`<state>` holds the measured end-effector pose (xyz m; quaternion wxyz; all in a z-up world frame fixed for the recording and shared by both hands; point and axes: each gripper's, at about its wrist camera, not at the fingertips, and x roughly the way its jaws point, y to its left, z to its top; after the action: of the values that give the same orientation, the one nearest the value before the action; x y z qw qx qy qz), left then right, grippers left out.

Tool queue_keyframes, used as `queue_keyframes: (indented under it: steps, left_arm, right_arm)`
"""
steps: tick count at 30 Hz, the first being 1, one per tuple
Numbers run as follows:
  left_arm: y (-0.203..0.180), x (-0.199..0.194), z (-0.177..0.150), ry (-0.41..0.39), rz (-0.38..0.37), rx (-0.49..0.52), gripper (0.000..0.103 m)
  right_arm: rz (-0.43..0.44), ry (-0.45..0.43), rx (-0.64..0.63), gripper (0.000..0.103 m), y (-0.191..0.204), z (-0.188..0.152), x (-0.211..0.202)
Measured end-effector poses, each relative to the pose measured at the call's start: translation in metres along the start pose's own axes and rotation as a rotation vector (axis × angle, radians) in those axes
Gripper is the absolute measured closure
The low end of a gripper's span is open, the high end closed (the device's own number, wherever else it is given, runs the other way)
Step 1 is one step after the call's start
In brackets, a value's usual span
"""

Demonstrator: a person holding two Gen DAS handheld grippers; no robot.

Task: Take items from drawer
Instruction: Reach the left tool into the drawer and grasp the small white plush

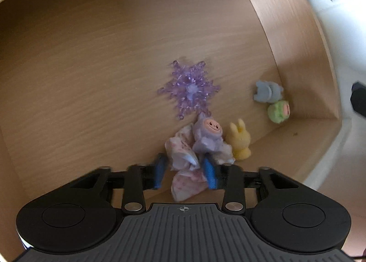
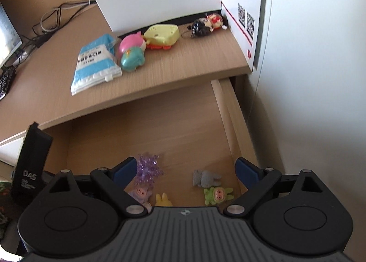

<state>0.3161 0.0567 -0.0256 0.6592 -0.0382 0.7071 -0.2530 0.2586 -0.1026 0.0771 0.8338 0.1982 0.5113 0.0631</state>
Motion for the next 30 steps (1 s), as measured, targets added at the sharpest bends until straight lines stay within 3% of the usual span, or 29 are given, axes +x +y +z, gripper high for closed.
queue_keyframes:
  steps: [4,8,11,13,14,17,19,21,25,28,30]
  left_arm:
    - [0.015,-0.012,-0.002,-0.053,-0.028,-0.036,0.089]
    - [0.036,-0.036,-0.005,-0.140,0.073,-0.062,0.089]
    - [0.043,-0.053,-0.006,-0.191,-0.005,-0.068,0.088]
    - [0.033,-0.065,-0.008,-0.236,-0.057,0.029,0.082]
    - [0.024,-0.070,-0.011,-0.260,-0.046,0.104,0.082]
    - [-0.001,-0.078,-0.015,-0.295,0.057,0.290,0.081]
    - [-0.005,-0.085,-0.017,-0.356,0.126,0.297,0.081]
    - [0.001,-0.088,-0.012,-0.352,0.086,0.202,0.081]
    - [0.024,-0.070,0.004,-0.222,-0.037,-0.135,0.081]
    - [0.028,-0.048,0.001,-0.157,-0.049,-0.267,0.081]
    - [0.026,-0.038,-0.001,-0.164,-0.039,-0.312,0.081]
  right_arm:
    - [-0.008,0.020,-0.017,0.010,-0.001,0.000,0.007]
    - [-0.009,0.031,-0.021,0.010,-0.002,0.005,0.014]
    - [0.002,0.047,-0.021,0.010,-0.001,0.007,0.022]
    - [0.010,0.056,-0.038,0.010,0.003,0.008,0.026]
    - [0.011,0.059,-0.046,0.010,0.005,0.008,0.027]
    - [0.015,0.062,-0.075,0.010,0.011,0.009,0.029]
    - [0.013,0.058,-0.084,0.010,0.012,0.009,0.029]
    - [0.004,0.057,-0.101,0.010,0.010,0.009,0.029]
    - [-0.011,0.063,-0.095,0.009,0.006,0.010,0.031]
    - [-0.008,0.066,-0.093,0.009,0.005,0.009,0.032]
    - [-0.007,0.065,-0.098,0.009,0.005,0.009,0.032]
